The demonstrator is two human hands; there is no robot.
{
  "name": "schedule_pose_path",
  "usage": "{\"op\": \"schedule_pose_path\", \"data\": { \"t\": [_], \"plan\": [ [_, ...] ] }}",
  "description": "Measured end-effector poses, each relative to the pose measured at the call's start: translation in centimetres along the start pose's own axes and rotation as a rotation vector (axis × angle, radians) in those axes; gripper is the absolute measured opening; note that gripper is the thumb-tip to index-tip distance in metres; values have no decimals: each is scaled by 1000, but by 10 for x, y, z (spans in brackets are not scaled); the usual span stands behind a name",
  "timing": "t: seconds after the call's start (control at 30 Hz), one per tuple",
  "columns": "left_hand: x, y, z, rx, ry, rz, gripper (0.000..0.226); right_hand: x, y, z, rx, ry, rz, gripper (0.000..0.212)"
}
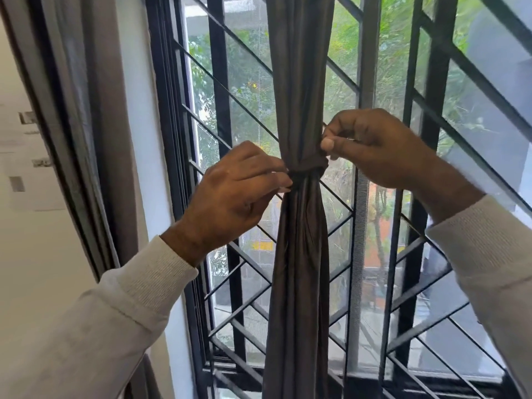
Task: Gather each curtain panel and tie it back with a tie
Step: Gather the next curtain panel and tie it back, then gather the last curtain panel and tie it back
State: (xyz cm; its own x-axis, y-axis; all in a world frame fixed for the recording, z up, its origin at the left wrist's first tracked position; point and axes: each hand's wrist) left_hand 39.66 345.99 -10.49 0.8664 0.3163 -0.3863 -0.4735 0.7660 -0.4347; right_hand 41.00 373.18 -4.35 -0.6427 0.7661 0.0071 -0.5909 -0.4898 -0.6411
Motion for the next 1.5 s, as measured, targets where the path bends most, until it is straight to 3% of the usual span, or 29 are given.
{"op": "schedule_pose_path", "data": {
  "t": [0.23, 0.43, 0.67, 0.8, 0.93, 1.23, 1.5],
  "plan": [
    [3, -4, -14, -42, -5, 3, 10, 6, -1, 4, 160, 57, -47, 11],
    [-5, -7, -16, -64, -42, -4, 11, 4, -1, 8, 103, 50, -68, 12],
    [-14, -10, -12, -84, -93, -92, 3, -5, 2, 6, 169, 128, -130, 13],
    [-14, -10, 0, -18, -135, -257, 9, -9, 1, -1, 166, 134, -114, 15],
    [-11, -2, 20, 26, -102, -261, 10, 0, 2, -16, 163, 201, -149, 20],
    [42, 74, 66, 20, 69, -54, 22, 40, -1, -102, 162, 338, -327, 23],
    [83, 189, 116, -43, -104, -135, 23, 115, -75, -209, 101, 536, -526, 23]
  ]
}}
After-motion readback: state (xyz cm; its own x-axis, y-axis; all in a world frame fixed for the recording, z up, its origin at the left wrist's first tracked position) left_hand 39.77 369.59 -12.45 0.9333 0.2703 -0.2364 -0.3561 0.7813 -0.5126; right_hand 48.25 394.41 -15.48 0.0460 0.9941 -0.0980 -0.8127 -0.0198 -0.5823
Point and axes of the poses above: each hand's wrist, its own z-axis towards the middle knuckle, its own y-axis out of the palm, x = y × z, and after that the axes turned 15 degrees about -z, right-handed
